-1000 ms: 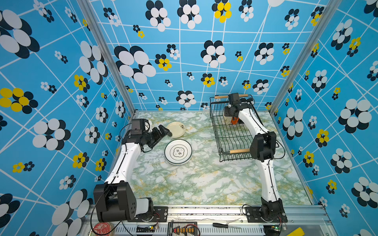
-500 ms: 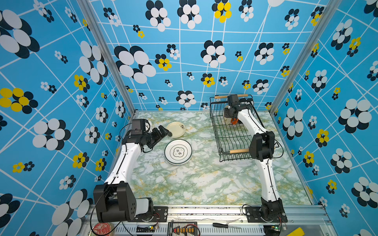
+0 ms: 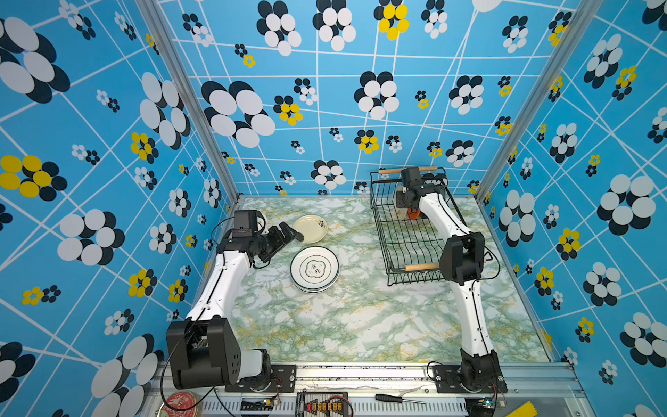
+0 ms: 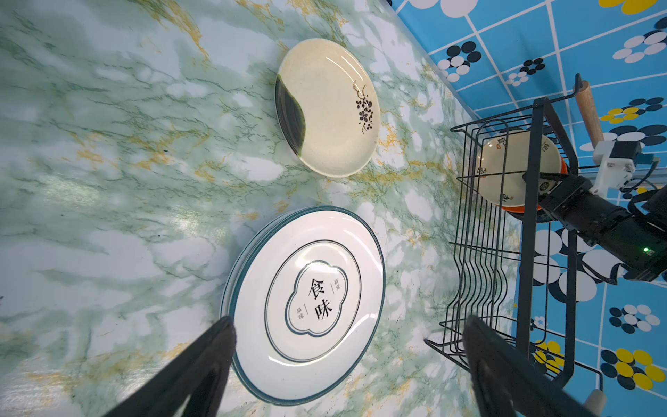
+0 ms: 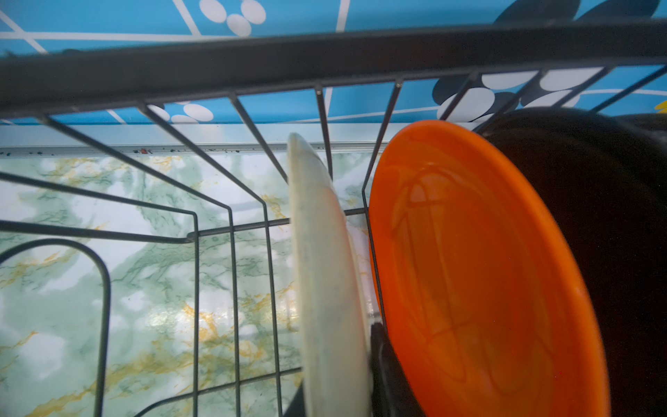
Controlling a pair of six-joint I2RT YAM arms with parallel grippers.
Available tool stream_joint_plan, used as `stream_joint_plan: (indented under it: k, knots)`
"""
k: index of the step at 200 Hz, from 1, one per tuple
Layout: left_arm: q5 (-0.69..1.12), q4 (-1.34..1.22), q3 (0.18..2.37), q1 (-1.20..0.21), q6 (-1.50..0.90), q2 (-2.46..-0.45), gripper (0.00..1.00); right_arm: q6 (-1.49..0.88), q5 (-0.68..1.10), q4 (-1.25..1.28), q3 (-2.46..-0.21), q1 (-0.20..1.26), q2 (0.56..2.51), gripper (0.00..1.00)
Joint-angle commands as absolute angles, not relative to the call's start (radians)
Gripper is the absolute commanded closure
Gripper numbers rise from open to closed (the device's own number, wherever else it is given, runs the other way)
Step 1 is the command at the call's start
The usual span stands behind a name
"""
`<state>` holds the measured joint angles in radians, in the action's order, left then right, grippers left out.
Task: Unload the plates from the dish rack
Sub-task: Pick up the plate from the dish rack.
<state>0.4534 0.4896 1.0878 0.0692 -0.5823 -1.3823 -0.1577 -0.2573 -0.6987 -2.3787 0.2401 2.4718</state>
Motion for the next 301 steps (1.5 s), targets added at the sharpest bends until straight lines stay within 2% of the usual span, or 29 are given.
stream_joint_plan:
  k: [1, 27, 141, 204, 273, 301]
  knots:
    - [0.417, 0.525, 1.125, 0.055, -0.534, -1.423, 0.01, -0.148, -0.275, -0.701, -2.393, 0.235, 2.490, 0.83]
    - [0.391, 0.507, 1.122, 0.051, -0.532, -1.427, 0.01, -0.140, -0.282, -0.699, -2.380, 0.235, 2.479, 0.88]
    - [0.322, 0.513, 1.153, 0.012, -0.511, -1.458, 0.01, -0.098, -0.349, -0.710, -2.339, 0.236, 2.387, 0.91]
    - [0.355, 0.544, 1.207, -0.009, -0.499, -1.530, 0.01, -0.095, -0.346, -0.732, -2.335, 0.237, 2.305, 0.91]
    - [0.478, 0.469, 1.215, -0.034, -0.501, -1.542, 0.01, -0.121, -0.315, -0.766, -2.316, 0.241, 2.183, 0.91]
    - [0.487, 0.462, 1.253, -0.074, -0.502, -1.553, 0.01, -0.161, -0.294, -0.715, -2.209, 0.242, 2.042, 0.91]
